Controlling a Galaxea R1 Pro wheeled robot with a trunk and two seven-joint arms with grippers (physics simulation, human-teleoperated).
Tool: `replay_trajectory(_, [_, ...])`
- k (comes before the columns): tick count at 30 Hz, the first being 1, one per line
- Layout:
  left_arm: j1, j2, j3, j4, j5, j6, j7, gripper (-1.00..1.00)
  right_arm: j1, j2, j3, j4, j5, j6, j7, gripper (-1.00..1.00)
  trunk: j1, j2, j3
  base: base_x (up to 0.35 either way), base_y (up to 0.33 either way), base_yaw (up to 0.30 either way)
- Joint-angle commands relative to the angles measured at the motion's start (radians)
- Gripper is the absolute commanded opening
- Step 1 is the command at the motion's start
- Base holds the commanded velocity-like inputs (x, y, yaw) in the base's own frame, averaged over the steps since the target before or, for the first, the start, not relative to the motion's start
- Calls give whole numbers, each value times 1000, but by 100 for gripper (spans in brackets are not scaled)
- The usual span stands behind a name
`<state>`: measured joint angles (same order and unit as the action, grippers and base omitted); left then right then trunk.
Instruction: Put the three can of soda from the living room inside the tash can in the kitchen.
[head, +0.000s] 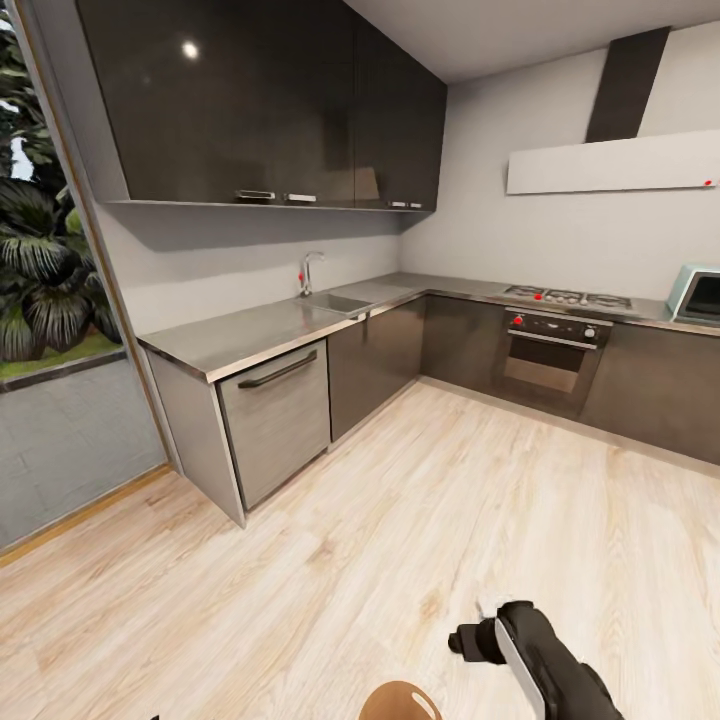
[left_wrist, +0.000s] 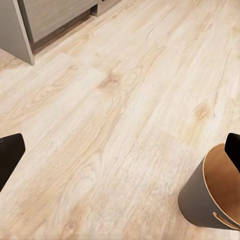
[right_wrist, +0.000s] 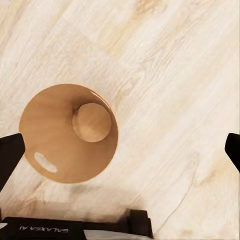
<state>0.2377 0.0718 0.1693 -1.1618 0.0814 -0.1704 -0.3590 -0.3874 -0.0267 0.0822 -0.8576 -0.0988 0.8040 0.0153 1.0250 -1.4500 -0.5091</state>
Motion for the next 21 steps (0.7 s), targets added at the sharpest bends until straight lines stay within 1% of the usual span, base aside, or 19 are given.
replay_trajectory(1, [0, 0, 0, 0, 0, 0, 0, 100, -40, 0, 0, 48, -1, 13, -1, 100, 0, 0, 0, 0, 0, 0])
replay_trajectory(6, [0, 0, -1, 2, 0, 0, 0, 100, -207, 1, 0, 258, -3, 45, -2, 100, 0, 0, 0, 0, 0, 0])
replay_trajectory(7, [0, -1, -2, 2, 0, 0, 0, 100, -264, 1, 1, 327, -4, 51, -2, 100, 0, 0, 0, 0, 0, 0])
replay_trajectory(9, [0, -1, -2, 2, 0, 0, 1, 100, -312, 2, 1, 384, -3, 55, -3, 100, 0, 0, 0, 0, 0, 0])
replay_trajectory(12, [0, -1, -2, 2, 0, 1, 2, 100, -364, 3, 2, 442, -4, 61, -4, 100, 0, 0, 0, 0, 0, 0])
replay_trajectory(15, [0, -1, -2, 2, 0, 3, 2, 100, -401, 5, 2, 471, -4, 82, -5, 100, 0, 0, 0, 0, 0, 0])
replay_trajectory(18, [0, -1, -2, 2, -1, 3, 3, 100, -428, 14, 2, 484, -2, 124, -6, 100, 0, 0, 0, 0, 0, 0])
replay_trajectory(21, [0, -1, -1, 2, 0, 4, 4, 100, -442, 24, 2, 489, 0, 156, -8, 100, 0, 0, 0, 0, 0, 0])
